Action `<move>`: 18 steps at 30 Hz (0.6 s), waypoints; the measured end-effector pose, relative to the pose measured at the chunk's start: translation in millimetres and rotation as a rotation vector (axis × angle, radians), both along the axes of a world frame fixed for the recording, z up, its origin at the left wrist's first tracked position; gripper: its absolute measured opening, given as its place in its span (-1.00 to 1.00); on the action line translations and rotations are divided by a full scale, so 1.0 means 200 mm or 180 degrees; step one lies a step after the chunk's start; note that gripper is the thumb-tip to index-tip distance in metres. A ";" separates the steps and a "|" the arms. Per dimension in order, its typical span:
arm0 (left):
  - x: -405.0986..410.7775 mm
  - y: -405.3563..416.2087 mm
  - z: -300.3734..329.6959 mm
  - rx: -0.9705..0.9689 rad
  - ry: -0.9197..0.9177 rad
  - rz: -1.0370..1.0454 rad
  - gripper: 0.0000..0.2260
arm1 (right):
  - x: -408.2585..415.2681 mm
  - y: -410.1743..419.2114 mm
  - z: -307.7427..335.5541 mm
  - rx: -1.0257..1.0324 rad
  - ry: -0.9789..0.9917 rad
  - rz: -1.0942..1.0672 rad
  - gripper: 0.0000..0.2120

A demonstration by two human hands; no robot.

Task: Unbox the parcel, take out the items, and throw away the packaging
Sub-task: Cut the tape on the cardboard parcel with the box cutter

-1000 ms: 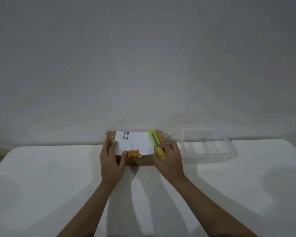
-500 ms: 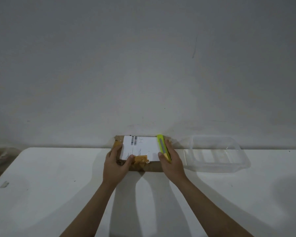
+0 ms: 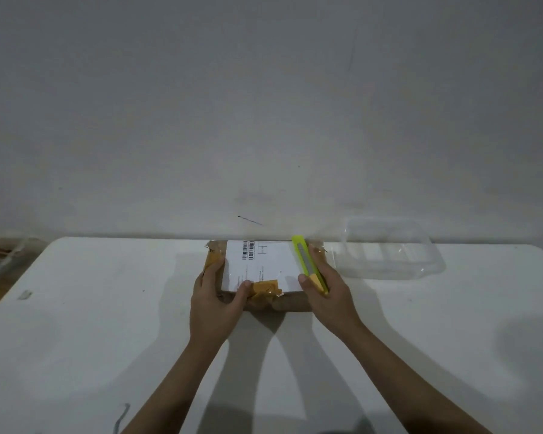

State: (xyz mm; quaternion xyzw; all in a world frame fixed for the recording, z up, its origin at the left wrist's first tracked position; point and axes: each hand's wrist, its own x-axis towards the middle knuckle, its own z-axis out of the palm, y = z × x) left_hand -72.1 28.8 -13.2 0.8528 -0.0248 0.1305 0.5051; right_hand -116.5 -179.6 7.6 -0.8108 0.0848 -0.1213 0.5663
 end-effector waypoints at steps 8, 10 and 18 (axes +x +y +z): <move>-0.40 0.00 -0.05 0.0178 0.0105 -0.0093 -0.43 | -0.40 0.00 -0.12 -0.0083 0.0098 -0.0135 -0.48; -0.43 0.00 -0.06 0.0227 0.0081 -0.0125 -0.42 | -0.44 0.01 -0.13 -0.0185 0.0079 -0.0200 -0.48; -0.42 -0.03 -0.05 0.0694 0.0181 -0.0071 -0.41 | -0.47 0.02 -0.13 -0.1454 -0.0257 -0.0746 -0.48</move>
